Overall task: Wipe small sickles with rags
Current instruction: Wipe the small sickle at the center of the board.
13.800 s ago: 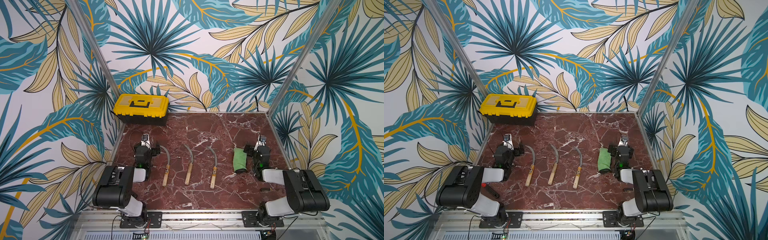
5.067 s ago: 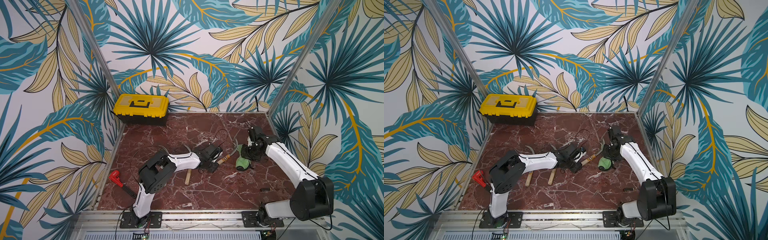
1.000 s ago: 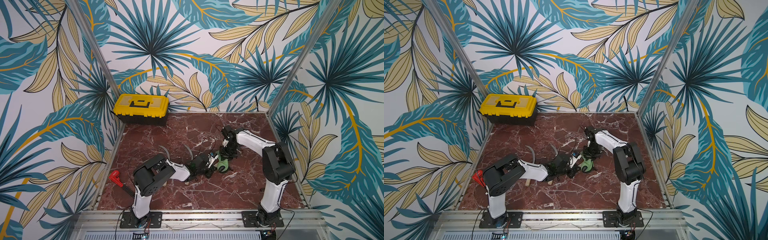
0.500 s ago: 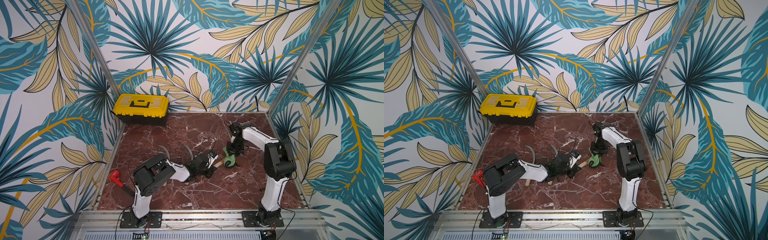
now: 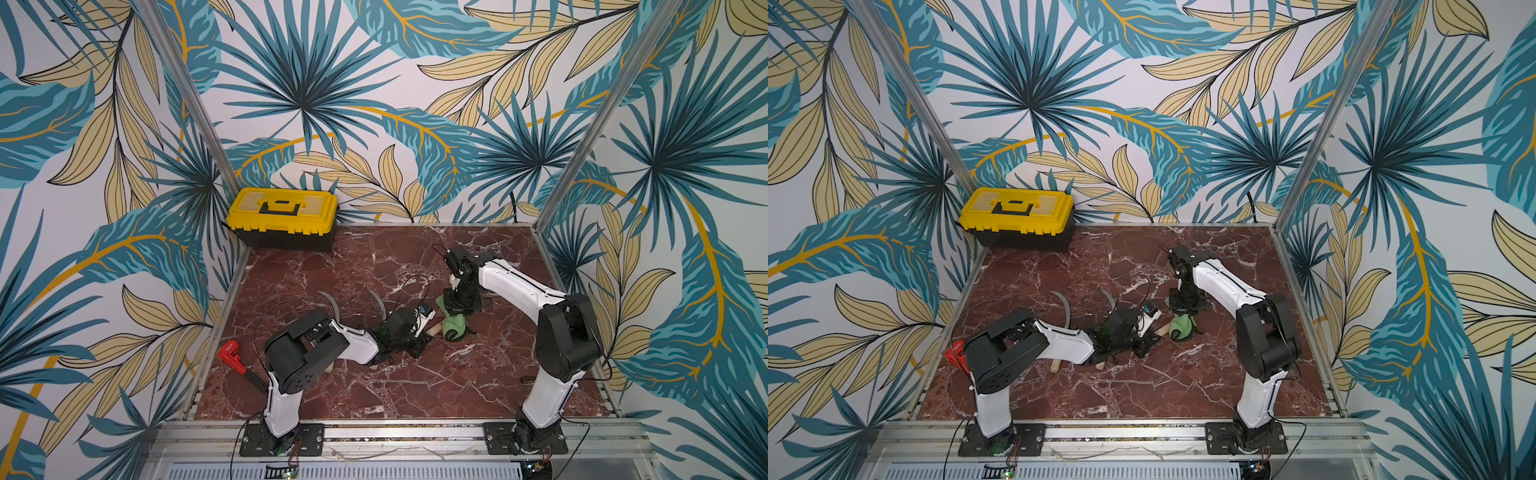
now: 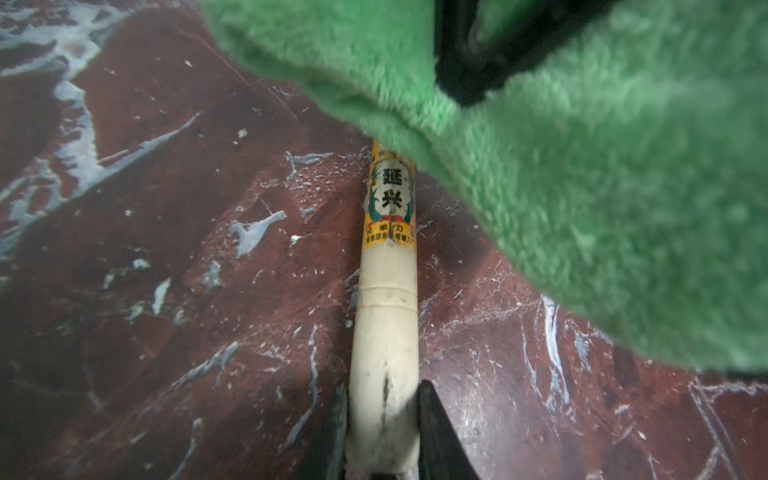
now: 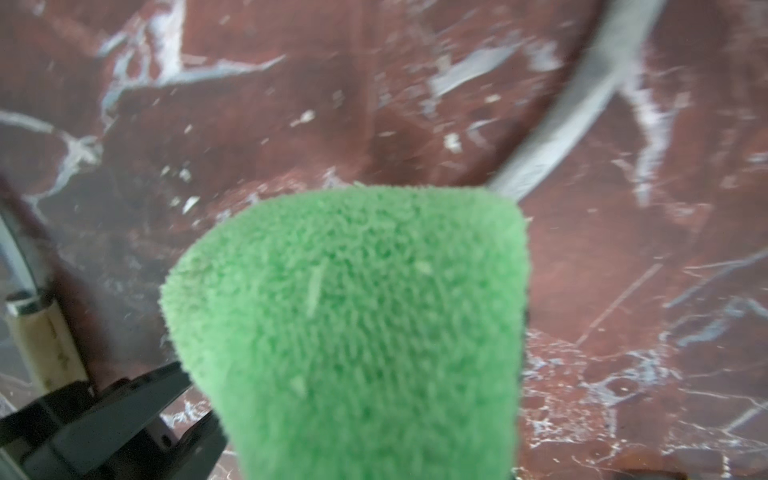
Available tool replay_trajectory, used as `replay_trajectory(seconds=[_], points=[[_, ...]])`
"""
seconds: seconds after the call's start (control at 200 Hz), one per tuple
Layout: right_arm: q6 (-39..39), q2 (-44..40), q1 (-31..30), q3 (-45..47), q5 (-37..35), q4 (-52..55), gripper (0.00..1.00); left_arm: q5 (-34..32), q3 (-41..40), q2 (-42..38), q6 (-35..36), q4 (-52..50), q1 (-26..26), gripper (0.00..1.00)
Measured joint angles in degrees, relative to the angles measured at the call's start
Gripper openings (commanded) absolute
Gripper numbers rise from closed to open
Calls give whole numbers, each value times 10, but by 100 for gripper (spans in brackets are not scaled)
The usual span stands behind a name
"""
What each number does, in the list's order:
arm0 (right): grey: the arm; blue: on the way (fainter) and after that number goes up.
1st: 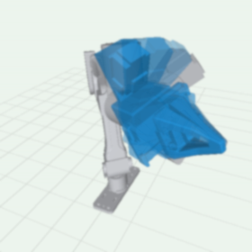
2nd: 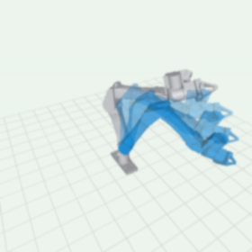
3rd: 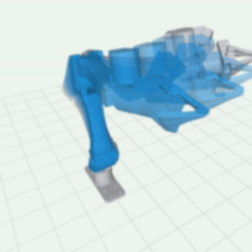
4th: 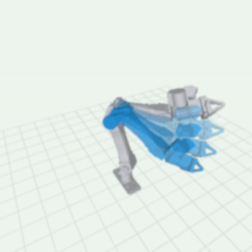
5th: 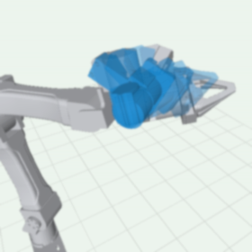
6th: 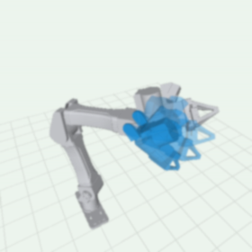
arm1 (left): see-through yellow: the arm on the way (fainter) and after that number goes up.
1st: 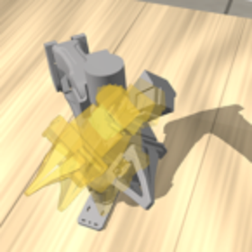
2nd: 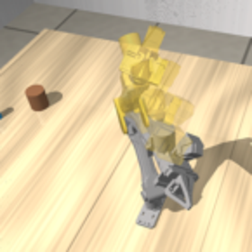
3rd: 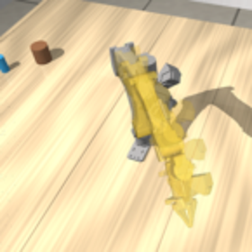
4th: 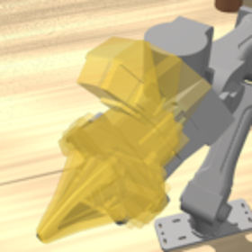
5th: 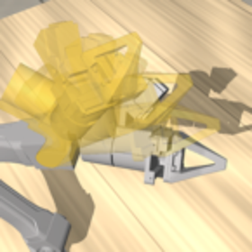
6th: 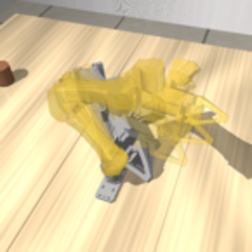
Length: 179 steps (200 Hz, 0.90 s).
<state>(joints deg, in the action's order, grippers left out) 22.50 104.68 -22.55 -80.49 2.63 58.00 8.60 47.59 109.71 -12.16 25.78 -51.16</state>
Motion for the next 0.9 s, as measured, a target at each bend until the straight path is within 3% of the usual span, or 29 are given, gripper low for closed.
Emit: replay_trajectory(seconds=[0.596,0.896], points=[[12,78,23,-20,67,-4,19,-1,-3,0,-2,5,0,0],[-19,100,97,-54,21,0,19,-2,-18,-9,-4,11,0,0]])
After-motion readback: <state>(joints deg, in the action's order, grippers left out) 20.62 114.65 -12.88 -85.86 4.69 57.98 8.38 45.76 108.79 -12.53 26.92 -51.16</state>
